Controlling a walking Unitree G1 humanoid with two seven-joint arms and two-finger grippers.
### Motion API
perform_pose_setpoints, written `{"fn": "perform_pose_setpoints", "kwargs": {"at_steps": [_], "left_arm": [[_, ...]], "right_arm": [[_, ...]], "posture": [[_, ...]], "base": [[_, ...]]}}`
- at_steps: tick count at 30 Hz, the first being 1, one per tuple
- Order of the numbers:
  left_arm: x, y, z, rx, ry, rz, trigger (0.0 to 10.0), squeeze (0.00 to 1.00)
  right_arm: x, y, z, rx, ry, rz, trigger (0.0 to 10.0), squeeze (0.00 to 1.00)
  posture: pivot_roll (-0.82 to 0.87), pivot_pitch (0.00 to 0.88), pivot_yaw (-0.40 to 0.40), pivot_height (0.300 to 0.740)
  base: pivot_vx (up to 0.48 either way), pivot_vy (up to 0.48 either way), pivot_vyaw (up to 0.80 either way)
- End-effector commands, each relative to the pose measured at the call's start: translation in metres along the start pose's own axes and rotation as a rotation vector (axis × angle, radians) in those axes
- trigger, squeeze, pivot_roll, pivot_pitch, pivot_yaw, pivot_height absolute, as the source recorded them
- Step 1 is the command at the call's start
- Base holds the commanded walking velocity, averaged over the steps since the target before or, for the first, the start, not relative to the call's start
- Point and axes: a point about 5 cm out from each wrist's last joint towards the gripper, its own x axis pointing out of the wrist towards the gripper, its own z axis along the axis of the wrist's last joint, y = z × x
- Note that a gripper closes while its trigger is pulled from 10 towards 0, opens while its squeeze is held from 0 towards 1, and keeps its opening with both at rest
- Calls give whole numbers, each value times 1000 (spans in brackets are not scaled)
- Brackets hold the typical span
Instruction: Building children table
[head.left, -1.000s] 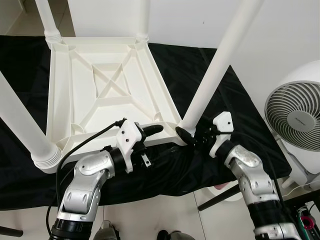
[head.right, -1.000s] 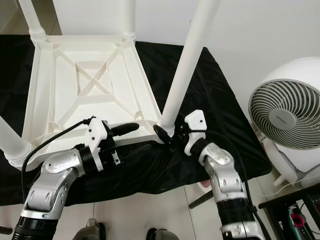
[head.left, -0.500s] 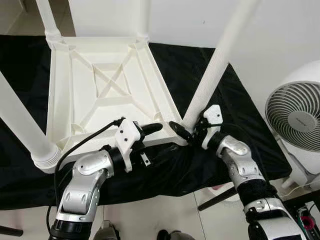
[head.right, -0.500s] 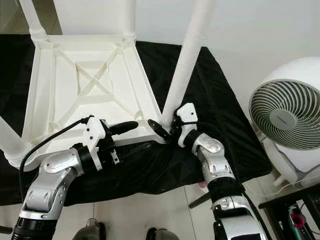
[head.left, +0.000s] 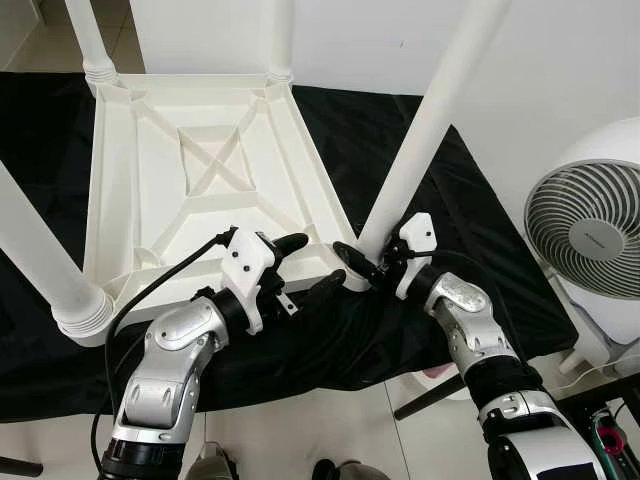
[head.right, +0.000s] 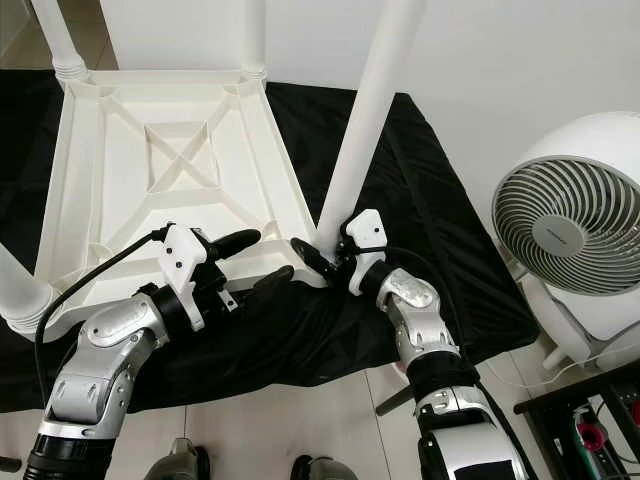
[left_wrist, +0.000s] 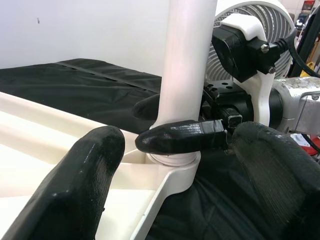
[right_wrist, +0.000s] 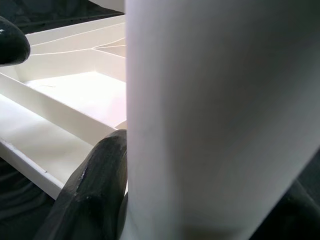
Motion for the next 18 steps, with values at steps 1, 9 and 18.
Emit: {"fn": "perform_pose_setpoints", "kwargs": {"at_steps": [1,9,18], "left_arm": [[3,-3,2,-6,-11,4,10000,0],[2,-6,1,-18,-10,1,10000,0],[3,-6,2,-34,-25,-6,10000,0]], "right_arm": [[-7,-2,-6,20,20,-29,10000,0],[-14,2,-5,-6,40,-254,10000,0],[-20,35,-15,47,111,-684,10000,0]], "posture": [[122,134,-119,740],[111,144,-117,740],[99,126,-112,740]], "base": [[0,0,0],[0,0,0],[0,0,0]]}}
